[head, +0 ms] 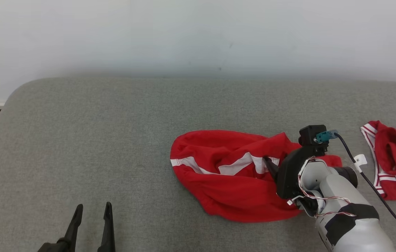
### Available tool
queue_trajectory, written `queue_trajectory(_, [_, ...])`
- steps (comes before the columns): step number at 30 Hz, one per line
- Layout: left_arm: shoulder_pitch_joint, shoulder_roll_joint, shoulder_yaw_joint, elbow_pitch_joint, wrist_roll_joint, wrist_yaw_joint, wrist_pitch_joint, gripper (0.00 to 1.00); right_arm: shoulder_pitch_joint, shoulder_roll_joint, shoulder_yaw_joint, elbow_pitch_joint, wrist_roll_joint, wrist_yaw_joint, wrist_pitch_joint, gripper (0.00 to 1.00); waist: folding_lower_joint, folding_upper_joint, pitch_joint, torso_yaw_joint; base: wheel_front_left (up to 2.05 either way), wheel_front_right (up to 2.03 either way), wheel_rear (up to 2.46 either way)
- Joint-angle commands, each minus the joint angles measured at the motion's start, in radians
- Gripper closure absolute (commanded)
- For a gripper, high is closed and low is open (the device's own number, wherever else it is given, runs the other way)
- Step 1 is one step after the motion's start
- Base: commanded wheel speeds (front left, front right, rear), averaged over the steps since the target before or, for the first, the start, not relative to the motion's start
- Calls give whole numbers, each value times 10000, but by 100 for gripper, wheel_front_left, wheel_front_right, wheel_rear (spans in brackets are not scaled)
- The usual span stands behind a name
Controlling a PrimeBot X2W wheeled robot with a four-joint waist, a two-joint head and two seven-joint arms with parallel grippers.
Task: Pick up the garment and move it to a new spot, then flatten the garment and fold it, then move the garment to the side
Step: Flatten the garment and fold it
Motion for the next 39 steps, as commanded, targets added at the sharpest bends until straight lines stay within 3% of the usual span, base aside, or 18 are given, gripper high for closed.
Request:
queue_trajectory(1, [-122, -19, 12, 18, 44, -29, 0, 0, -83, -67, 83, 83, 158, -27, 18, 0, -1, -1, 92, 112, 0, 0, 0])
queue_trajectory(13, [-226, -51, 124, 152, 61, -149, 0, 0, -432, -386, 1397, 744, 835, -27, -527, 3, -1, -1, 169, 246, 0, 0, 0])
queue_trajectory(21, [-389, -62, 167, 142, 97, -232, 0, 0, -872, -591, 1954, 979, 1324, -27, -979, 0, -1, -1, 460, 358, 0, 0, 0])
queue_trajectory(26, [-468, -67, 276, 158, 113, -217, 0, 0, -934, -591, 2685, 689, 1788, -27, -918, 13, -1, -1, 619, 326, 0, 0, 0])
queue_trajectory(29, [-517, -72, 372, 186, 129, -217, 0, 0, -792, -729, 3260, 399, 2191, -27, -1010, 37, -1, -1, 601, 245, 0, 0, 0])
queue_trajectory(30, [-520, -75, 385, 190, 138, -217, 0, 0, -745, -764, 3383, 335, 2304, -27, -1016, 53, -1, -1, 588, 223, 0, 0, 0])
queue_trajectory(32, [-525, -77, 402, 193, 146, -215, 0, 0, -721, -792, 3498, 274, 2405, -27, -1031, 56, -1, -1, 573, 197, 0, 0, 0])
queue_trajectory(33, [-531, -78, 406, 198, 154, -217, 0, 0, -716, -836, 3597, 229, 2511, -27, -1070, 69, -1, -1, 562, 177, 0, 0, 0])
queue_trajectory(34, [-542, -81, 408, 200, 159, -219, 0, 0, -713, -896, 3690, 200, 2592, -27, -1109, 100, -1, -1, 546, 155, 0, 0, 0])
queue_trajectory(39, [-526, -86, 436, 193, 195, -230, 0, 0, -814, -1042, 3830, 149, 2845, -27, -1655, 100, -1, -1, 407, 50, 0, 0, 0])
